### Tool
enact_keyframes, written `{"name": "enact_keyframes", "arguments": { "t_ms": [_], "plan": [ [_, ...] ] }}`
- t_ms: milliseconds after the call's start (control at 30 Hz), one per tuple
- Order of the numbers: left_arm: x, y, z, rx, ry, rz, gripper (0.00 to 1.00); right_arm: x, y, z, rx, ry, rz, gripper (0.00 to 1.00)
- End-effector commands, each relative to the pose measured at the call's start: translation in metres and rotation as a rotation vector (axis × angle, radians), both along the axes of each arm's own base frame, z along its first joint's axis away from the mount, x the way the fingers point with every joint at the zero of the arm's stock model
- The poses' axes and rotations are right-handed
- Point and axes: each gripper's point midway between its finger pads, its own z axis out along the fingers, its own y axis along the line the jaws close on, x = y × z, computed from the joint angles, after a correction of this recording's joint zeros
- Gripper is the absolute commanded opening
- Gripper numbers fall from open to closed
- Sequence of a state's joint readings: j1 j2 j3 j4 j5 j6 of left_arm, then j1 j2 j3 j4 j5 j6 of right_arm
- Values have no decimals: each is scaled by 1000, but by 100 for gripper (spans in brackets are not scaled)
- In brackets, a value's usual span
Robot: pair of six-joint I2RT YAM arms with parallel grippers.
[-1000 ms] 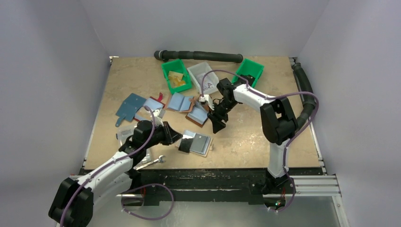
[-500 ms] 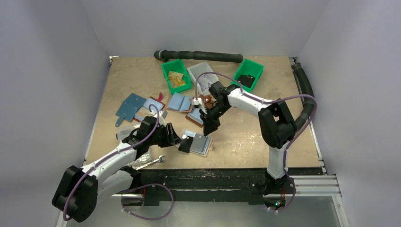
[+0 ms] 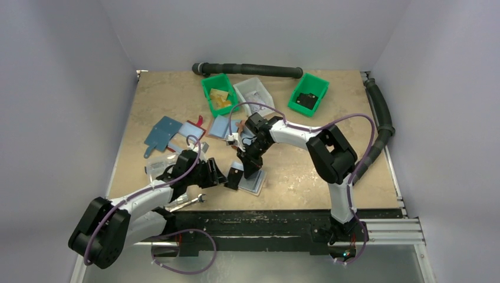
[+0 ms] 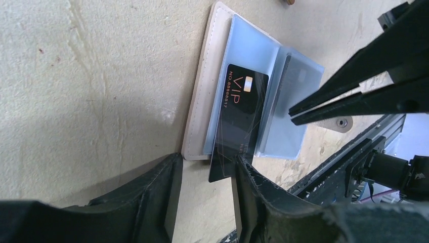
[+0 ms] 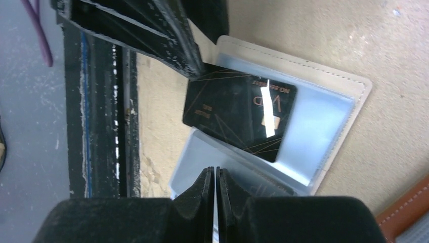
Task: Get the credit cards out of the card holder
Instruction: Remove the credit card from the card holder.
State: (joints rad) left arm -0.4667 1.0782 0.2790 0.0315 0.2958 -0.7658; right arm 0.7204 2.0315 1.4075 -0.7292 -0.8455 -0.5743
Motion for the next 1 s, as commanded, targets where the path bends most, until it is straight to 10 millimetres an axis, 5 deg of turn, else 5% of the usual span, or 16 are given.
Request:
{"name": "enact_keyframes", "arguments": {
  "t_ms": [0,433,967],
  "plan": [
    [-4,-5,-5,-44,14,-5,43,8,1,-3,-16,-22,-30,12],
    [-5,13,5,22,38,95,42,15,-4,-20,-82,-40,-64,10],
    [-7,-13,5,-145,53,47,39,15,-6,-23,-98,-36,-59,9]
  ]
}}
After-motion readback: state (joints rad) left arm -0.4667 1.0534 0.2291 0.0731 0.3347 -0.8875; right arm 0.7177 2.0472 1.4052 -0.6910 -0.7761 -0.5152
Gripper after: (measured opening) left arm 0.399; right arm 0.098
